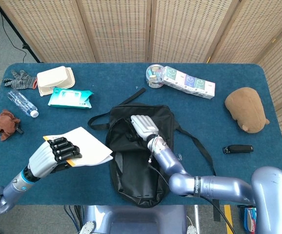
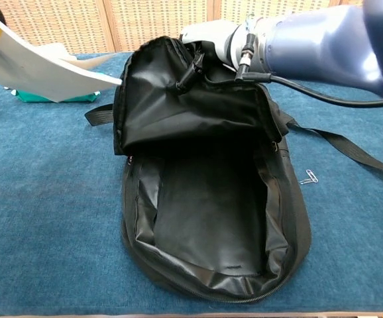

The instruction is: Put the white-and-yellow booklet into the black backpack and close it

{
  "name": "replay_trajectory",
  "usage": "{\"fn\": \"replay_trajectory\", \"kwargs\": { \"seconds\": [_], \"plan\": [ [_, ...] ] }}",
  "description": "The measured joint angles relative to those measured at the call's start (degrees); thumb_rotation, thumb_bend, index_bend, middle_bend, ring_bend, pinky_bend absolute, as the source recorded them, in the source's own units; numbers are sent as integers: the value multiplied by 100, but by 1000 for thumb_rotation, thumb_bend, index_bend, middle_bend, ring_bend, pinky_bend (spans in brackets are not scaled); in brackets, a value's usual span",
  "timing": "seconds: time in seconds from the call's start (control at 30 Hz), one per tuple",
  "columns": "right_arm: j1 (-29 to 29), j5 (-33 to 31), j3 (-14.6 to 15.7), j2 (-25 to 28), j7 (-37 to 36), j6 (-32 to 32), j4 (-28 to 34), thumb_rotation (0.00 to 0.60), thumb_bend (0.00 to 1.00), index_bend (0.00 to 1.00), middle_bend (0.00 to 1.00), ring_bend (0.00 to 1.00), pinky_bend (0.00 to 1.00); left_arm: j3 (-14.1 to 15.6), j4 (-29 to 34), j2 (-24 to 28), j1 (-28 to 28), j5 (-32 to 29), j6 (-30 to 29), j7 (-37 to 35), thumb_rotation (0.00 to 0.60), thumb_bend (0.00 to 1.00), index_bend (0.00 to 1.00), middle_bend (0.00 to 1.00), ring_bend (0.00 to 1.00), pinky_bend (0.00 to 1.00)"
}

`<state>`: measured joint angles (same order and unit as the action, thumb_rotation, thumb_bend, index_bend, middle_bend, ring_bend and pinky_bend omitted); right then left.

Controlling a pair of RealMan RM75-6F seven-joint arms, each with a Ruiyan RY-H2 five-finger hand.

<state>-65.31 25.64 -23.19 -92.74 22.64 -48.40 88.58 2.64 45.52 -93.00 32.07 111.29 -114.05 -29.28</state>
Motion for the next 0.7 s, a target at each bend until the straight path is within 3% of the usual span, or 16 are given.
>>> {"fn": "replay_trajectory", "kwargs": {
  "seconds": [0.7],
  "plan": [
    [146, 100, 253, 520, -362, 100, 142, 600, 629, 554, 593, 540, 851, 329, 843, -718, 452, 1009, -13, 880, 600, 535, 840, 725, 594, 647]
  ]
}}
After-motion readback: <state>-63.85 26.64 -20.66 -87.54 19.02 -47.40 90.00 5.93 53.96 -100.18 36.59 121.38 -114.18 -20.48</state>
